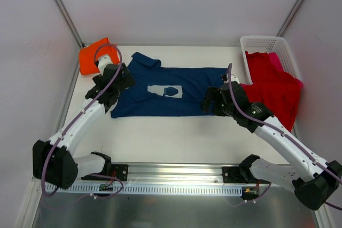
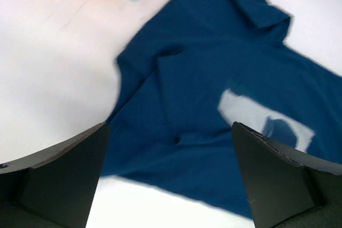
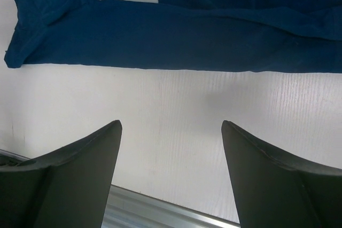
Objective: Fold and stack the t-shirts
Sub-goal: Fold the flattened tshirt in 1/3 of the way, then grap the side of the flattened tshirt furthest away from the robot with both arms
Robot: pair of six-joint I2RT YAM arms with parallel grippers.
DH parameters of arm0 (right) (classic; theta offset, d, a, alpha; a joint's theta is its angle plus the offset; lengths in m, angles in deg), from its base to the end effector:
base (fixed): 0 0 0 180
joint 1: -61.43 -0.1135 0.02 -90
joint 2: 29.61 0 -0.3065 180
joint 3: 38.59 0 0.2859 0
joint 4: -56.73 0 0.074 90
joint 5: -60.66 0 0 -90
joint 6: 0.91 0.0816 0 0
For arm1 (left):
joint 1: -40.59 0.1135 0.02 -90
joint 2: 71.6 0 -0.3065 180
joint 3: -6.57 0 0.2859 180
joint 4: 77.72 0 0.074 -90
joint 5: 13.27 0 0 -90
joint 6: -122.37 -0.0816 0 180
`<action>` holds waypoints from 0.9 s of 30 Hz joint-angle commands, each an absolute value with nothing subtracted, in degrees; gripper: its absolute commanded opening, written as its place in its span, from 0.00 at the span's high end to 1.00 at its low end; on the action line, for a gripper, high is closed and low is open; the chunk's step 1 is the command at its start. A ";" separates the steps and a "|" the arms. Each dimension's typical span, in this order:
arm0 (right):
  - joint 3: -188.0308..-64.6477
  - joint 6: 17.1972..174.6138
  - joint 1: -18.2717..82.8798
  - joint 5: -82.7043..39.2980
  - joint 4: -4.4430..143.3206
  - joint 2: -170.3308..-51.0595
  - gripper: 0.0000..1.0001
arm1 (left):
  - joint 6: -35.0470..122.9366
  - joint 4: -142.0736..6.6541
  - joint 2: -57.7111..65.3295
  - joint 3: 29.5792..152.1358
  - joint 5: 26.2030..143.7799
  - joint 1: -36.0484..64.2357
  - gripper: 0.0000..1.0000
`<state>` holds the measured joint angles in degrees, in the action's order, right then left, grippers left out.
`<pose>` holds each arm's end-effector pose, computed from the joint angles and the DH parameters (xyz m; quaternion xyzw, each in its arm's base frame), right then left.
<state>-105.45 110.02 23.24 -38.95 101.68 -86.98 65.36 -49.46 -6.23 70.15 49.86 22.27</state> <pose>0.2148 0.1516 0.3292 -0.0950 0.8815 0.1605 0.4339 0.3012 -0.0609 0.3097 -0.2227 0.8208 -0.0290 0.5252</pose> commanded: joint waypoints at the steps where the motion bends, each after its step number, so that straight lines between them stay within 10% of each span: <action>1: -108.45 107.90 23.02 -39.62 102.24 -87.71 0.20 | 60.16 -58.11 4.49 77.91 56.05 23.10 0.01; 8: -106.34 107.19 23.20 -41.47 102.16 -86.40 0.16 | 71.20 -85.54 23.39 81.70 80.41 33.20 0.01; 27: -99.84 105.79 25.65 -44.55 100.57 -84.63 0.12 | 80.53 -101.73 50.74 100.68 82.09 33.04 0.03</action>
